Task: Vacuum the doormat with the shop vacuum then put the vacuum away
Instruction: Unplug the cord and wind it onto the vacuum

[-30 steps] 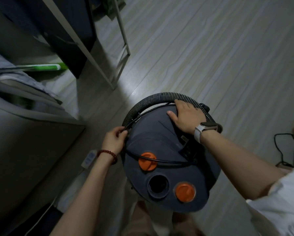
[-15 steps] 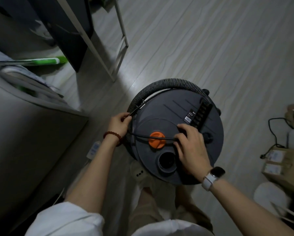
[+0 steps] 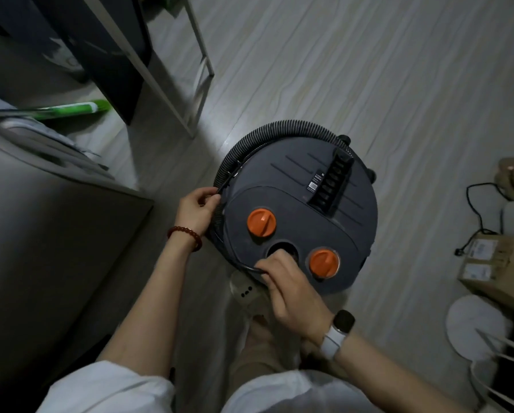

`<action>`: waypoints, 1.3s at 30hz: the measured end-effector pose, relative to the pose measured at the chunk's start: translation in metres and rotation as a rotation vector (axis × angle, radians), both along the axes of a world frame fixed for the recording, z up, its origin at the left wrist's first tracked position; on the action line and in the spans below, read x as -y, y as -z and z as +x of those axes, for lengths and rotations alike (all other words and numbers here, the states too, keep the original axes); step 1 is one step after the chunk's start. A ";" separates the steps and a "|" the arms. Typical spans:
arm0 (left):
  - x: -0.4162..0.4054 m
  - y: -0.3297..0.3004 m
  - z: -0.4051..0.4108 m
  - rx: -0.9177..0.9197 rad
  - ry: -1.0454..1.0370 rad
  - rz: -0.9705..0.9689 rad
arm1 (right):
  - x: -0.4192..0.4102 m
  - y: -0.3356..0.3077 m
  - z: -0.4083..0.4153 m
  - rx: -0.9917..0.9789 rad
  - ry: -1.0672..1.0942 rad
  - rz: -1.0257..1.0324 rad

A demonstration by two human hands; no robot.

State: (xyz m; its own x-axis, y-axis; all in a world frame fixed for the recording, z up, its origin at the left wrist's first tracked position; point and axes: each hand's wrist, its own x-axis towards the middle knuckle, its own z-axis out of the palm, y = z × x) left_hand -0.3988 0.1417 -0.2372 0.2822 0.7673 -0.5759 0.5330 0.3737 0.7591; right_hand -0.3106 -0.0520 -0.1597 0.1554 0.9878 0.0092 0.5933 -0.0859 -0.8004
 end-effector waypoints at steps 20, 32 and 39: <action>0.055 -0.010 -0.018 -0.149 0.038 0.193 | 0.025 -0.009 -0.020 0.457 0.052 -0.054; 0.102 0.028 -0.023 -0.093 -0.293 -0.147 | 0.071 0.056 -0.011 0.653 -0.288 -0.447; 0.126 0.047 -0.043 0.039 -0.304 -0.245 | 0.092 0.098 -0.034 0.646 -0.254 -0.473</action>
State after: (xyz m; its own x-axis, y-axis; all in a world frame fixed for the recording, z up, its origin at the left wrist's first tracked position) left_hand -0.4417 0.0153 -0.2843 0.0883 0.6600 -0.7460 0.3425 0.6832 0.6450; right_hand -0.3449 -0.1436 -0.2573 0.0342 0.9143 -0.4035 0.9693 -0.1286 -0.2094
